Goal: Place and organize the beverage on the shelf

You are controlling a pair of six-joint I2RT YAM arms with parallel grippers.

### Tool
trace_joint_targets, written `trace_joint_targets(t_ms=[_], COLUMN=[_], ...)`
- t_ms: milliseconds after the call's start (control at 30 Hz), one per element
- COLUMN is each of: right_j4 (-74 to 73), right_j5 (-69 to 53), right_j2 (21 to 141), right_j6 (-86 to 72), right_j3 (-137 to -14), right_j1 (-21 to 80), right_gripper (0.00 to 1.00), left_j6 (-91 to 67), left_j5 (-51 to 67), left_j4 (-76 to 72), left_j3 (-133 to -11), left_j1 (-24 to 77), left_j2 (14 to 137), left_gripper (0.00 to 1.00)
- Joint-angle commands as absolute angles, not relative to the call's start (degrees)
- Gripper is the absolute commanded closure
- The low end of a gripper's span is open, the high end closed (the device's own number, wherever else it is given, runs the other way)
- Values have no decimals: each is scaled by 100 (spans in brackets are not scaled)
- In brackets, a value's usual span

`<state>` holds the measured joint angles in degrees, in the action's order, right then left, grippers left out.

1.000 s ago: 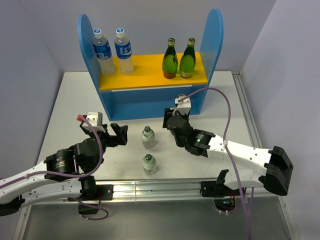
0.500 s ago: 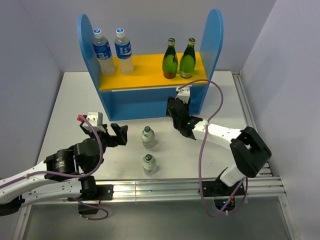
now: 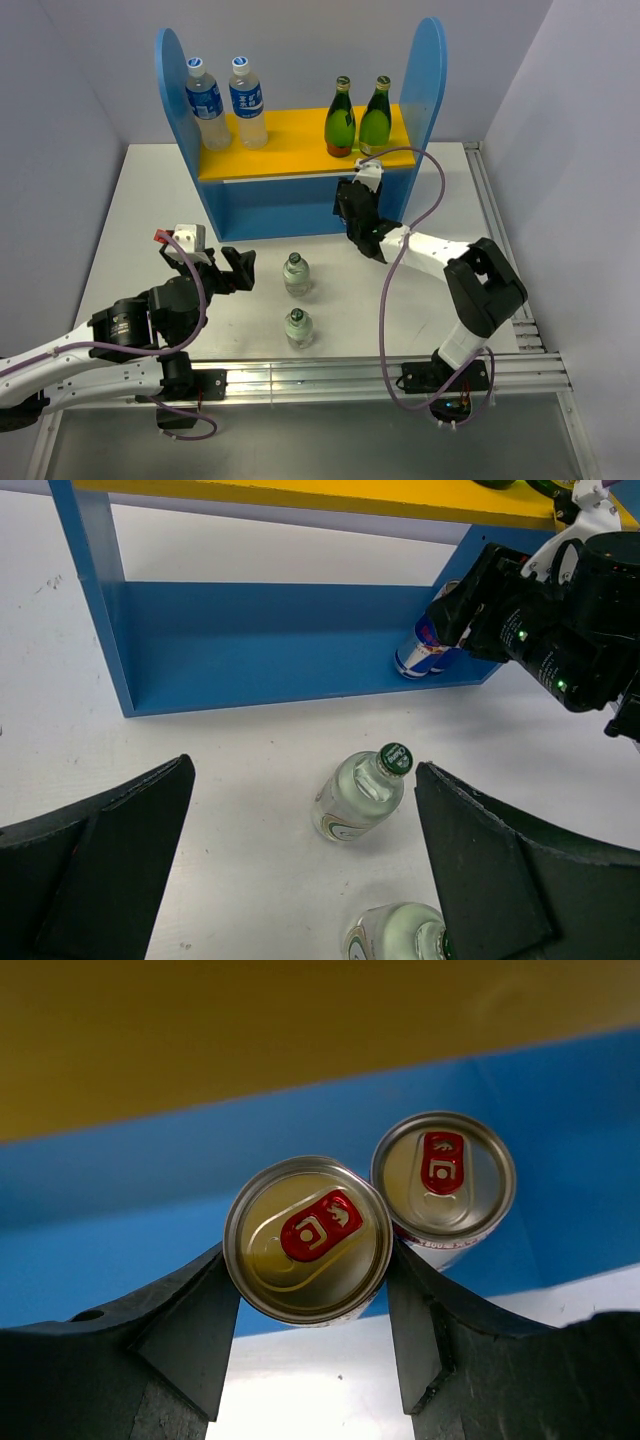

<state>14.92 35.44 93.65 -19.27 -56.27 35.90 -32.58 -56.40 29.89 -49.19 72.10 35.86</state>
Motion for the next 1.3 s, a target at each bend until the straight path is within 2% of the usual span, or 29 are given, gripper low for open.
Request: trace_joint_targets(t_ms=[0,533,633,667,767,967,1267], right_j4=[2048,2004,1942,1977,1969,1925,1951], right_j5=[3770,3859,3789,3779,3797,3823,3823], right_j2=[9413,10028,9976,9958,9949,9967,9879], right_j6=[-1837,-2064,-2205,-2223,-2267,-2276,-2285], right_j3=[-6003,-6179,-6074,-5995,-5915,-5880,-5739], right_j1=[3481,3428,3436,3437,3463,3480,3515], right_gripper=[100,100,78,60,39,26,22], left_j6=[-3234,-3296,-3305,-3305,-3313,-3322,-3340], left_j5=[-5678,-5695,-5695,-5695,-5687,-5695,-5748], left_j4=[3015,3059,3059,3059,3059,3059,3094], left_j3=[-4983,-4975,-4966,-4966,-4966,-4966,-4983], left_j1=[7242,7260,7260,7260,7260,7269,7312], left_j2=[3604,3542,3533,3533,3542,3481,3437], left_gripper=[1,1,1,1,1,1,1])
